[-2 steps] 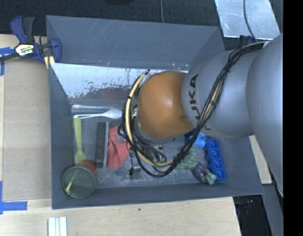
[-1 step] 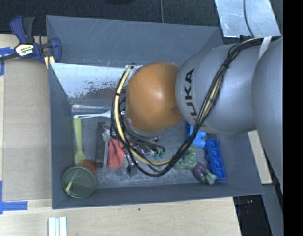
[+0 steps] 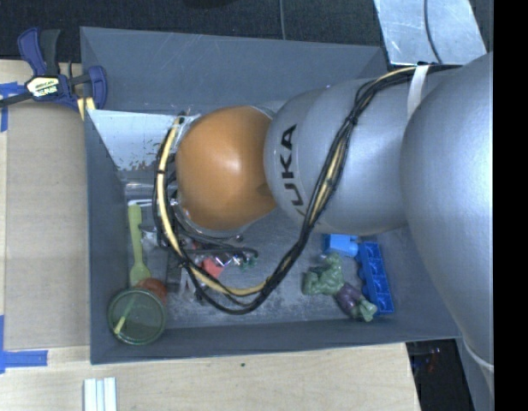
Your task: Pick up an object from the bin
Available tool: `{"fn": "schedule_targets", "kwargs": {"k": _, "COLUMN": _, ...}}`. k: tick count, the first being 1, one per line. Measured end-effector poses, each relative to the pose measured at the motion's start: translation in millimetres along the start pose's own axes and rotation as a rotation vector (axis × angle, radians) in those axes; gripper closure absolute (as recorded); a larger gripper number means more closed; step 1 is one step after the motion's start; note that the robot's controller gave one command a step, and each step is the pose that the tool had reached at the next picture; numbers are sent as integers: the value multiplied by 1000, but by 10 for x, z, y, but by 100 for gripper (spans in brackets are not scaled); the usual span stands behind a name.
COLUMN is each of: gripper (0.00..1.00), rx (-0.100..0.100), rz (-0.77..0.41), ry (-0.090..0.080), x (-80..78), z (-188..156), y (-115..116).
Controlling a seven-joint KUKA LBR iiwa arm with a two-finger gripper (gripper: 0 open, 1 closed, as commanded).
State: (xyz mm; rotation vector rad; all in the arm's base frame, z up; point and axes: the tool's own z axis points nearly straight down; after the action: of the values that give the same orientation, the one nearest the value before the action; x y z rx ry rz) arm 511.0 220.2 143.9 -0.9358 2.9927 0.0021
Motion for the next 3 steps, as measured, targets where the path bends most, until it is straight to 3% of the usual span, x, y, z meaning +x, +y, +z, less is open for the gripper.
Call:
{"fn": "schedule_targets", "kwargs": {"k": 1, "gripper": 0, "rx": 4, "rz": -328, "ry": -5, "x": -312, "z": 759, "y": -205}}
{"fn": "schedule_targets", "kwargs": {"k": 2, "gripper": 100, "rx": 3, "rz": -503, "ry": -13, "x": -518, "z": 738, "y": -250}}
{"fn": "schedule_targets", "kwargs": {"k": 3, "gripper": 100, "rx": 3, "rz": -503, "ry": -13, "x": -518, "z": 738, "y": -250}}
